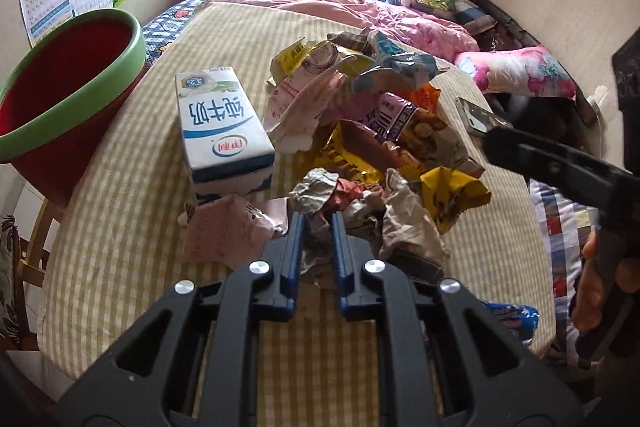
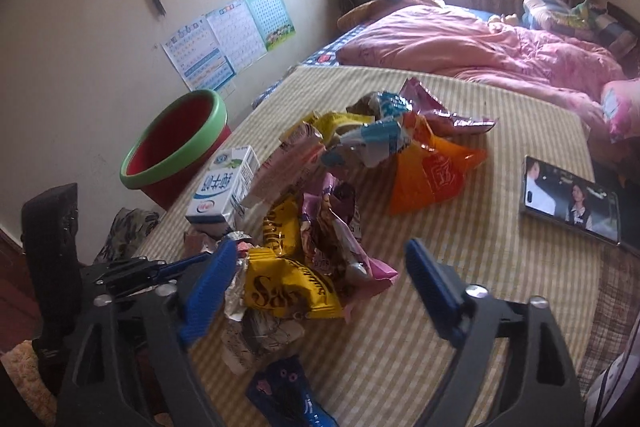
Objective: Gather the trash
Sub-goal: 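Grasp crumpled wrappers with the left tool while the right tool grasps a pink wrapper, then carry wrappers over the green-rimmed red bucket and open both tools to drop them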
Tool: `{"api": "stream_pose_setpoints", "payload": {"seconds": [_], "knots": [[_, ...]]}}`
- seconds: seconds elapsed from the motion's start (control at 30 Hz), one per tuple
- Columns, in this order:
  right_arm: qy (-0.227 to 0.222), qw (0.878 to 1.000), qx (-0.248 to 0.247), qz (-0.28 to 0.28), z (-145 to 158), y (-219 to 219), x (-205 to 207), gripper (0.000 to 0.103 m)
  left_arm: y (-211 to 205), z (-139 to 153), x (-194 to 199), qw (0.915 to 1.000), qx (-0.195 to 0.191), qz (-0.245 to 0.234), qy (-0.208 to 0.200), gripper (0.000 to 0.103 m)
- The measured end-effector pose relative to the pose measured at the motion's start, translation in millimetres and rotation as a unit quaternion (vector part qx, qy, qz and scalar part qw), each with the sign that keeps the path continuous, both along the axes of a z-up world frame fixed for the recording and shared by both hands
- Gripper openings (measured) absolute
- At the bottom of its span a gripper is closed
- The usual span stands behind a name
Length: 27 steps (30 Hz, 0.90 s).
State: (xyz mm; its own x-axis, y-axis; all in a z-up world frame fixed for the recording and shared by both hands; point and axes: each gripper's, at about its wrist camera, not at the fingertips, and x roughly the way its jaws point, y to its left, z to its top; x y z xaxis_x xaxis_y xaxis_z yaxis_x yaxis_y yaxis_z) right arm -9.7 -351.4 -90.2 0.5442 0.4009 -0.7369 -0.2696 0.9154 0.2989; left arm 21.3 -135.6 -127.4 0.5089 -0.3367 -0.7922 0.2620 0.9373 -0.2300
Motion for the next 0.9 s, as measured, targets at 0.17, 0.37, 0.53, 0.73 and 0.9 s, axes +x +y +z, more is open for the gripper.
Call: {"api": "stream_pose_setpoints", "payload": {"seconds": [0.17, 0.37, 0.53, 0.73, 0.9], "knots": [[0.028, 0.999, 0.019, 0.008, -14, -9, 16, 0.052, 12, 4, -1, 0.9997, -0.012, 0.022, -0.007, 0.008], [0.057, 0.998, 0.012, 0.024, -30, -9, 31, 0.052, 28, 30, -12, 0.9970, -0.015, 0.060, -0.046, 0.008], [0.051, 0.998, 0.020, 0.027, -27, -14, 31, 0.013, 42, 55, -21, 0.9917, -0.004, 0.091, -0.090, 0.008], [-0.021, 0.999, 0.037, 0.032, 27, -20, 15, 0.013, 65, 78, -28, 0.9851, -0.008, 0.119, -0.123, 0.008], [-0.068, 0.996, 0.054, 0.036, 66, -7, 11, 0.013, 92, 84, -19, 0.9807, -0.008, 0.139, -0.137, 0.008]]}}
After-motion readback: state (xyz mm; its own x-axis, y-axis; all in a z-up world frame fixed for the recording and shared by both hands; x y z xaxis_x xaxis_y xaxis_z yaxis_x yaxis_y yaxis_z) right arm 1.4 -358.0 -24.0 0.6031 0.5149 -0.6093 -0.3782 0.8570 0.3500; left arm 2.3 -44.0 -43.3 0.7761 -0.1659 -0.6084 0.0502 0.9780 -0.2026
